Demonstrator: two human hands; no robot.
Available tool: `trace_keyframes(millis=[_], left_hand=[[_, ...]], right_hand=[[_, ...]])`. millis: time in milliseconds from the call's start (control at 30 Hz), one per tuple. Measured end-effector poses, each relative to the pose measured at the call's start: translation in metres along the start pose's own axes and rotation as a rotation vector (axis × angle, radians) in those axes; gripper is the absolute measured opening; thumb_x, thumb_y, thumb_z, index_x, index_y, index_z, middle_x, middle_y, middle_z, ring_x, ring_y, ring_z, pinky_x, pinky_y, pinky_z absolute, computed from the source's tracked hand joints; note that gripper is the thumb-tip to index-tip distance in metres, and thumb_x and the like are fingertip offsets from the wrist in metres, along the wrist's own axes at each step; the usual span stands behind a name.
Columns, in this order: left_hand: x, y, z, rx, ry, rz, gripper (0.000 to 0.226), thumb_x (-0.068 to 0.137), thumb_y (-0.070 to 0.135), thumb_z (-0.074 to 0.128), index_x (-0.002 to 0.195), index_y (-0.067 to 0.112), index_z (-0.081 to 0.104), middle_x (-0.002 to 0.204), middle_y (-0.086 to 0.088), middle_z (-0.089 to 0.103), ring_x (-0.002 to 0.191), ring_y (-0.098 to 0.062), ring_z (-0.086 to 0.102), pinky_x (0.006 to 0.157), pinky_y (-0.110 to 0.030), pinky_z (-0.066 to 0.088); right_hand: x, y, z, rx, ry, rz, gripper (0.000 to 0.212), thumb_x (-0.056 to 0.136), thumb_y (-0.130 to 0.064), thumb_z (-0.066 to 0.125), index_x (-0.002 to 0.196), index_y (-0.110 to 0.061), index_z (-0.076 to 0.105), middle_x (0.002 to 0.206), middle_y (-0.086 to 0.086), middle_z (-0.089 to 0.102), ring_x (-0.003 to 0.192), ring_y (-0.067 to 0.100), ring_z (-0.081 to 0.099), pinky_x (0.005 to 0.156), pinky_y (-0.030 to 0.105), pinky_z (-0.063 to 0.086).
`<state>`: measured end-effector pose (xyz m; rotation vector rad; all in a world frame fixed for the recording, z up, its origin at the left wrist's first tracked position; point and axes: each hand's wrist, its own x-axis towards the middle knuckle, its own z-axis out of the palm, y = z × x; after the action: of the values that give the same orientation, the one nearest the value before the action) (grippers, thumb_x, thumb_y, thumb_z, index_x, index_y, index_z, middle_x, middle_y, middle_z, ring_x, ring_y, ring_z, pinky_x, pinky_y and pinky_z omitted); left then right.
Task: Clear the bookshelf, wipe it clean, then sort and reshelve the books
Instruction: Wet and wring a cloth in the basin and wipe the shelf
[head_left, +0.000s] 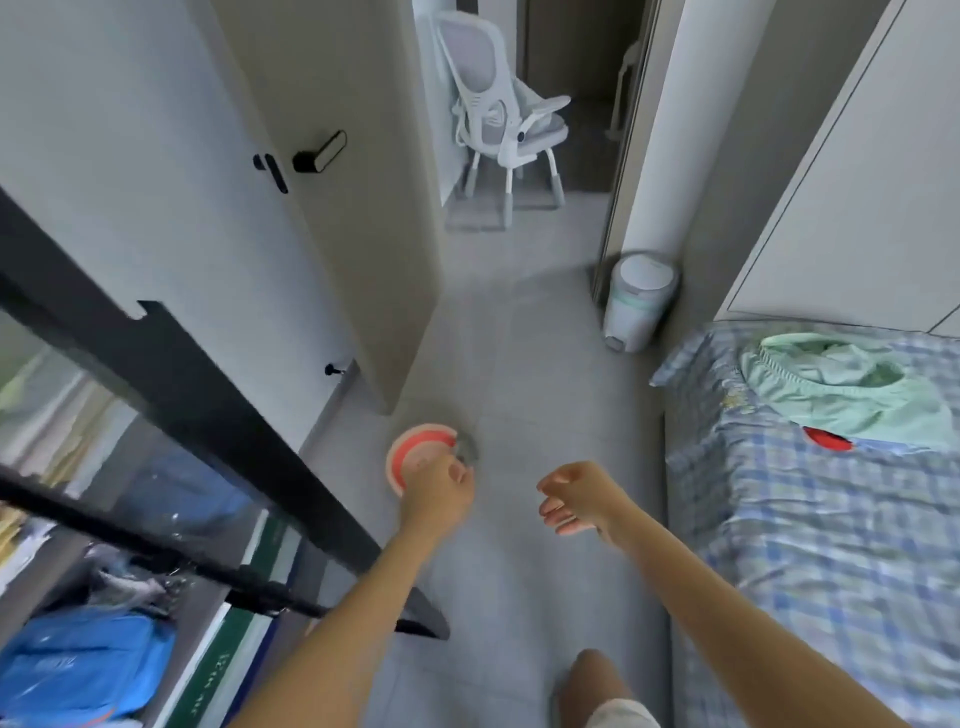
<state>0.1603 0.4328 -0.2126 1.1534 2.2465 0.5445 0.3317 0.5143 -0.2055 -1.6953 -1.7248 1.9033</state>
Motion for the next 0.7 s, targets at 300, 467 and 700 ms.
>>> trace_keyframes(millis=[300, 467, 700], left_hand=[[0.162, -0.003, 0.067, -0.232, -0.093, -0.529, 0.026, 0.093, 0.005, 0.047, 0.110, -0.007, 0.064, 0.116, -0.024, 0.064, 0.095, -0.031, 0.065, 0.072, -0.028, 0.050], [0.230, -0.015, 0.081, -0.378, 0.005, -0.741, 0.027, 0.094, 0.009, 0.049, 0.110, -0.008, 0.063, 0.115, -0.027, 0.063, 0.107, -0.037, 0.062, 0.090, -0.042, 0.052], [0.305, -0.051, 0.088, -0.565, 0.039, -0.917, 0.020, 0.091, 0.010, 0.054, 0.076, 0.023, 0.057, 0.097, -0.013, 0.063, 0.096, -0.033, 0.062, 0.089, -0.045, 0.053]], right_hand=[[0.163, -0.046, -0.091, -0.054, 0.008, 0.040, 0.016, 0.095, -0.006, 0.047, 0.098, 0.000, 0.062, 0.075, 0.013, 0.062, 0.056, 0.018, 0.057, 0.052, 0.024, 0.049], [0.257, -0.077, -0.119, -0.183, -0.050, 0.057, 0.015, 0.093, -0.008, 0.049, 0.082, -0.009, 0.060, 0.076, 0.011, 0.065, 0.058, 0.017, 0.058, 0.057, 0.026, 0.049], [0.395, -0.097, -0.081, -0.262, -0.098, 0.147, 0.023, 0.091, -0.007, 0.049, 0.071, -0.015, 0.055, 0.066, 0.010, 0.060, 0.054, 0.022, 0.055, 0.054, 0.026, 0.044]])
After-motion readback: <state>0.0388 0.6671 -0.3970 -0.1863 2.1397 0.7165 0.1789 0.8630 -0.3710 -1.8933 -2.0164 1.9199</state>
